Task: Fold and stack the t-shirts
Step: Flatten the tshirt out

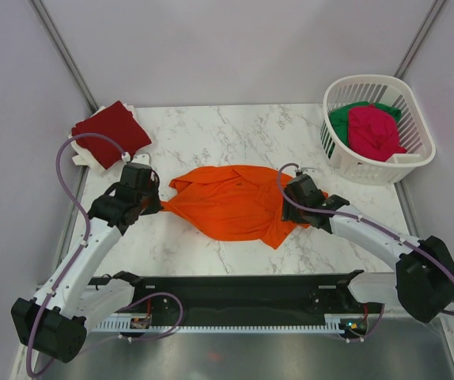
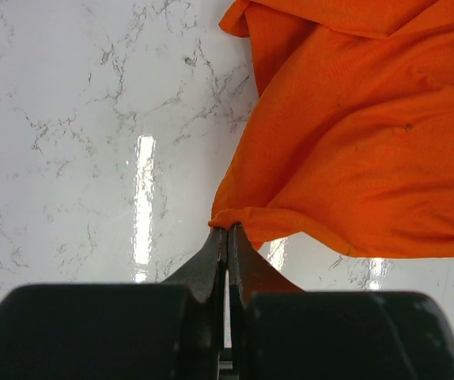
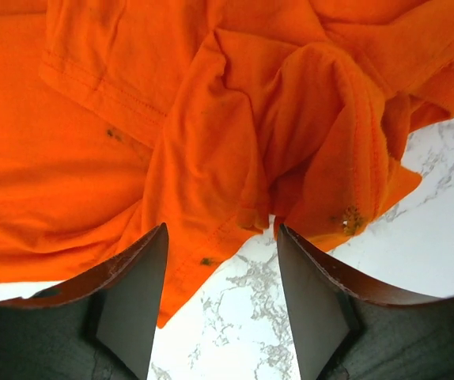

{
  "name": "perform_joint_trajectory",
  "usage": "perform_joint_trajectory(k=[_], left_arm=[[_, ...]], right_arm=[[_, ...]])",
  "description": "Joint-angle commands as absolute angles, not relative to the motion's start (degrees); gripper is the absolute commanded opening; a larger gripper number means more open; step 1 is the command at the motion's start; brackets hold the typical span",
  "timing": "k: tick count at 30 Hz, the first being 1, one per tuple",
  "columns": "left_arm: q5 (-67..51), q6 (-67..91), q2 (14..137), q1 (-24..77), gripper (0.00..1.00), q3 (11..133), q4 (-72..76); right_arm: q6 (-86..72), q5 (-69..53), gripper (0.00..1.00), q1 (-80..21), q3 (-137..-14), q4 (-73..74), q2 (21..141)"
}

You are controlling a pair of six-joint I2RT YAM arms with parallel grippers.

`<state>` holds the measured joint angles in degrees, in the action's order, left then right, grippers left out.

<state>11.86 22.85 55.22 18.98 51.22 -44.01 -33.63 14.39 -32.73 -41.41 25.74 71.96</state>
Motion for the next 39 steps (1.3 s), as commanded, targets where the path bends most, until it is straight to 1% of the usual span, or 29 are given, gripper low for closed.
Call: perform_joint_trajectory(k=[1,3,6,7,8,11,12,13,15,16,21,24,27,30,32,33,35,36,39], left_arm=[[11.78,23.03,54.67,18.72,0.02,51.15,-42.45],[11.78,23.03,54.75,18.72,0.02,51.15,-42.45],[11.86,23.03,54.76,18.72,0.02,51.24,-42.45],[11.87,23.03,54.84,18.72,0.02,51.15,-42.45],[11.95,23.03,54.84,18.72,0.02,51.15,-42.45],[12.04,23.03,54.93,18.72,0.02,51.15,-42.45],[12.04,23.03,54.84,18.72,0.02,51.15,-42.45],[12.13,23.11,54.93,18.72,0.02,51.15,-42.45],[12.22,23.12,54.84,18.72,0.02,51.15,-42.45],[12.3,23.12,54.84,18.72,0.02,51.15,-42.45],[13.01,23.12,54.49,18.72,0.02,51.42,-42.45],[13.53,23.2,53.97,18.72,0.02,52.12,-42.54],[13.36,22.77,52.83,18.72,0.02,55.71,-43.76],[14.23,21.54,51.07,18.72,0.02,65.43,-46.31],[15.29,20.66,50.28,18.72,0.02,70.46,-47.89],[15.55,19.61,50.19,18.72,0.02,75.36,-49.12],[15.56,18.9,49.57,18.72,0.02,80.22,-50.36],[15.3,18.11,49.4,18.72,0.02,84.59,-51.23],[12.93,16.44,48.17,18.72,0.02,91.81,-51.59]], right_arm=[[-31.99,17.84,0.65,-32.52,-43.24,23.12,73.29],[-31.82,18.1,0.64,-32.34,-43.07,22.68,74.0],[-31.38,18.45,0.59,-32.17,-42.89,21.71,75.14],[-31.29,18.63,0.56,-32.08,-42.89,21.27,75.49],[-31.2,18.63,0.51,-32.08,-42.98,21.18,75.67],[-30.41,18.9,0.29,-31.73,-43.42,20.92,75.67],[-30.06,18.98,0.24,-31.64,-43.59,21.09,75.5],[-29.97,19.25,0.14,-31.64,-43.94,21.18,74.89],[-29.53,19.51,0.06,-31.38,-44.47,22.05,74.01],[-29.1,19.77,0.0,-31.46,-45.26,22.5,73.13],[-27.69,20.74,0.0,-31.2,-49.3,27.14,69.44],[-26.72,21.27,0.0,-31.11,-54.04,31.0,66.19],[-24.97,22.76,0.0,-31.03,-62.38,36.01,63.64],[-23.82,23.12,0.0,-30.94,-75.27,40.07,61.88],[-23.29,22.59,0.0,-31.03,-80.48,41.74,61.09],[-23.12,22.24,0.0,-31.03,-85.82,43.23,60.56],[-22.77,22.06,0.0,-31.02,-91.12,44.64,59.94],[-22.33,21.89,0.0,-31.03,-96.01,45.69,59.33],[-21.01,20.92,0.0,-31.03,-103.68,45.97,56.79]])
